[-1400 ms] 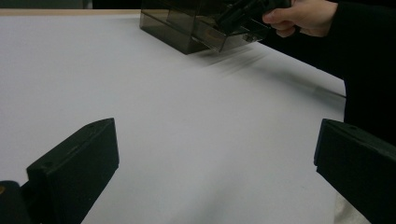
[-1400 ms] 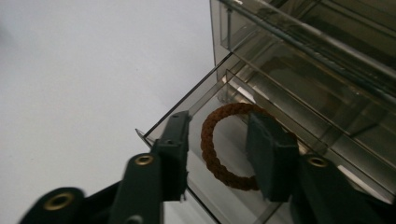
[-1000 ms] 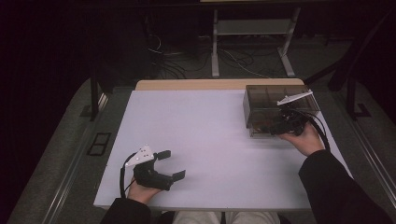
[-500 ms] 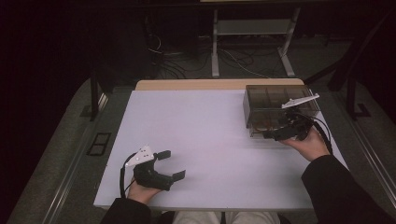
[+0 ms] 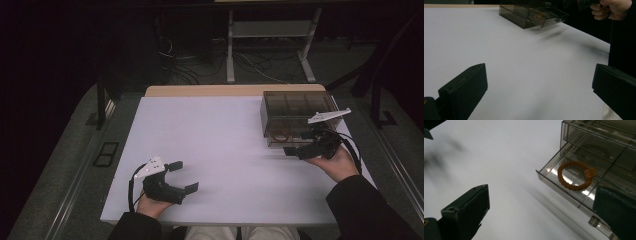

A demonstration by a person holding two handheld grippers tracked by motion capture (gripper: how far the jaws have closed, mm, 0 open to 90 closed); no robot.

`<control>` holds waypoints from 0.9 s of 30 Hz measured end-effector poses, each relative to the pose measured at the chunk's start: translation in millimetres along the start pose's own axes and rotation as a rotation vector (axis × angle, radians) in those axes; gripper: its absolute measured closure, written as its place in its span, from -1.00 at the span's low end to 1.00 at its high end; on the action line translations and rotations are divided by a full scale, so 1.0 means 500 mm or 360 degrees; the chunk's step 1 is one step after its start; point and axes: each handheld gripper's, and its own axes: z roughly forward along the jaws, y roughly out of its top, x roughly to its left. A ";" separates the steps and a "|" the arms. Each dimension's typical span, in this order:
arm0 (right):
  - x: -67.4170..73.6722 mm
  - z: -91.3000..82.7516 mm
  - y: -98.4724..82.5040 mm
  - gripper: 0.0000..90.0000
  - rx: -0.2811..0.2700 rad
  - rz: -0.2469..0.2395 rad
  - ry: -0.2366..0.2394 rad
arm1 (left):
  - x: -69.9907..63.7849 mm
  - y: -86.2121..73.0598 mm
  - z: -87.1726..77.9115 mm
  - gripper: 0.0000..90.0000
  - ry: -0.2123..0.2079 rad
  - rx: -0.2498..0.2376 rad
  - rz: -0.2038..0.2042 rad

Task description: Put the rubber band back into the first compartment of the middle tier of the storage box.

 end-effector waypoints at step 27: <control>0.027 -0.026 -0.074 -1.00 -0.0089 0.0018 0.0039 | -0.001 -0.001 0.000 -1.00 -0.0001 0.0003 -0.0006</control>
